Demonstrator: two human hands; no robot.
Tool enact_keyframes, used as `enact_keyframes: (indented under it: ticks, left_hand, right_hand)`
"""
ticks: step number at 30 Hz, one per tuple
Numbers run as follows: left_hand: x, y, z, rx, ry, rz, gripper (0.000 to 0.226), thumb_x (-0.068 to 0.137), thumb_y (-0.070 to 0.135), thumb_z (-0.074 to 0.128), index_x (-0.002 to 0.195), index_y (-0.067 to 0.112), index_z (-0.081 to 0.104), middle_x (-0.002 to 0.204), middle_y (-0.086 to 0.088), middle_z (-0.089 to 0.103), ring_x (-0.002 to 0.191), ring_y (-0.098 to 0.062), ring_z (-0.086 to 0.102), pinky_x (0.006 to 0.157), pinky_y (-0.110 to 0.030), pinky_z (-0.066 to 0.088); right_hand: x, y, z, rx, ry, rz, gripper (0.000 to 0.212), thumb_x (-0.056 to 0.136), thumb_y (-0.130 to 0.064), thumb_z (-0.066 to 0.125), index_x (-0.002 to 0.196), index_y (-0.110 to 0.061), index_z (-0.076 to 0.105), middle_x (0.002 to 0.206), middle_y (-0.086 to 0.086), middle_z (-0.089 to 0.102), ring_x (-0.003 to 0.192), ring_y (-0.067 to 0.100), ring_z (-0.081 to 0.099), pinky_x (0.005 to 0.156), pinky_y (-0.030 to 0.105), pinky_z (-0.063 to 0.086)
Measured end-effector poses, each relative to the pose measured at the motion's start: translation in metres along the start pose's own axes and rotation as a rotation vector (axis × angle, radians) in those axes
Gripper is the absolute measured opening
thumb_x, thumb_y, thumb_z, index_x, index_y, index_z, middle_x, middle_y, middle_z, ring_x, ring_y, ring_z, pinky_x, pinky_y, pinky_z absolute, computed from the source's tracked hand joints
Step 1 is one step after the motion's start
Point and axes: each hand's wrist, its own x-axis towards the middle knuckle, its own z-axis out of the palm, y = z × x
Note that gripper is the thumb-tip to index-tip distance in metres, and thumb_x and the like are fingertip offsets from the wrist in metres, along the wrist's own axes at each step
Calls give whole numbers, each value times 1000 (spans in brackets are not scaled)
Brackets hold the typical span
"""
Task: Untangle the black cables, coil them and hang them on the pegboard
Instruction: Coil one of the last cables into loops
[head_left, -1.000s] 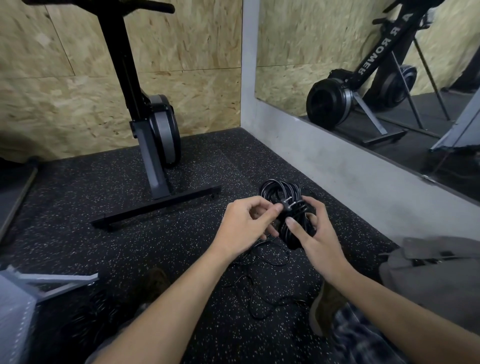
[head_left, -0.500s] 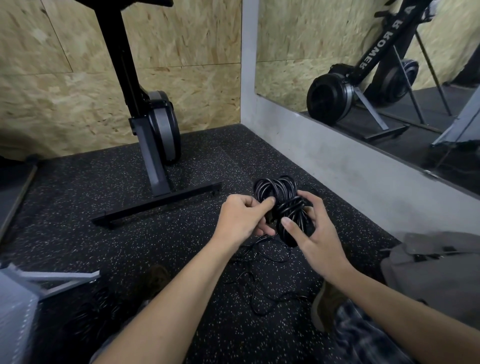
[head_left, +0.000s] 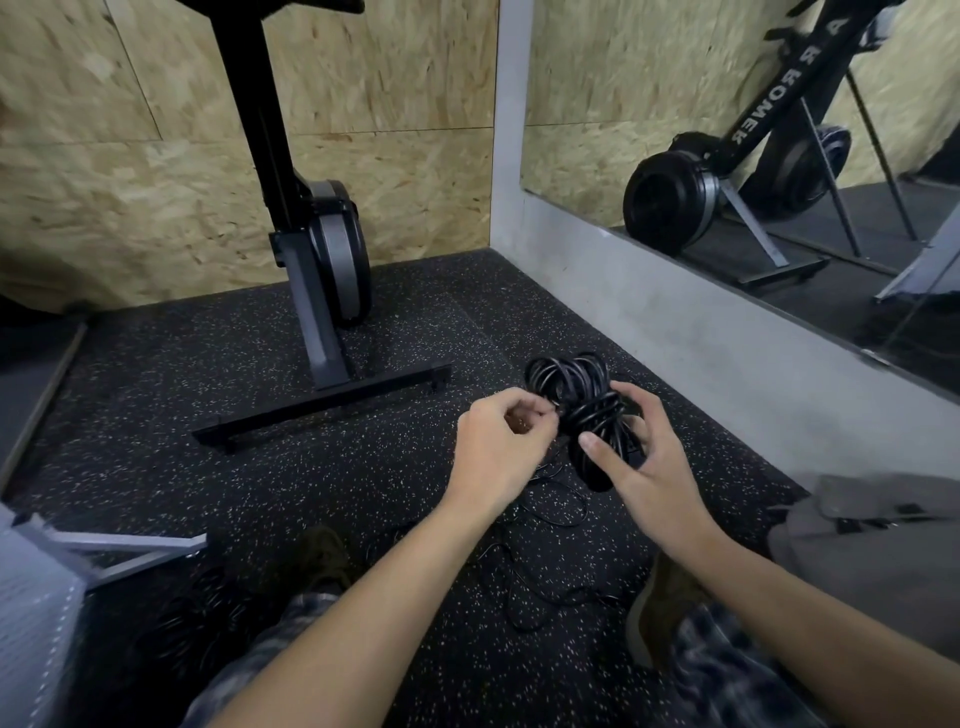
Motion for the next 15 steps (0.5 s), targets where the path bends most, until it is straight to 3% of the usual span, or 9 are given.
enact_keyframes:
  ticks: [4, 8, 10, 12, 15]
  left_hand:
    - [-1, -7, 1, 68, -18, 189, 20, 87, 24, 83, 104, 31, 74, 105, 14, 61, 90, -7, 61, 81, -6, 41]
    - [0, -12, 1, -28, -6, 186, 18, 88, 22, 82, 103, 30, 76, 125, 11, 53, 117, 2, 54, 90, -3, 38]
    - [3, -14, 2, -85, -26, 172, 15, 91, 22, 80, 100, 32, 77, 132, 12, 55, 113, 0, 60, 96, -11, 46]
    - [7, -17, 0, -73, -17, 171, 12, 92, 24, 79, 94, 36, 77, 130, 11, 62, 92, -7, 67, 95, -30, 54]
    - [14, -17, -7, -68, -57, 169, 9, 89, 29, 81, 89, 36, 76, 119, 15, 67, 84, -13, 65, 84, -32, 53]
  right_hand:
    - [1, 1, -5, 96, 10, 18, 63, 87, -44, 78, 142, -44, 47, 128, -9, 68, 127, 14, 62, 104, 55, 53]
    - [1, 0, -3, 156, -18, 8, 63, 88, -38, 77, 144, -38, 47, 126, -5, 69, 120, 11, 65, 102, 49, 57]
    - [1, 0, -5, 167, -51, 23, 62, 88, -36, 75, 143, -35, 47, 124, -7, 70, 118, 9, 66, 101, 42, 58]
    - [-2, 1, -5, 119, -105, 9, 57, 91, -32, 74, 142, -36, 48, 121, -16, 70, 119, 6, 65, 102, 33, 54]
    - [-4, 3, -5, 162, -118, 53, 54, 94, -23, 73, 140, -36, 50, 115, -15, 73, 112, 3, 68, 91, 30, 61]
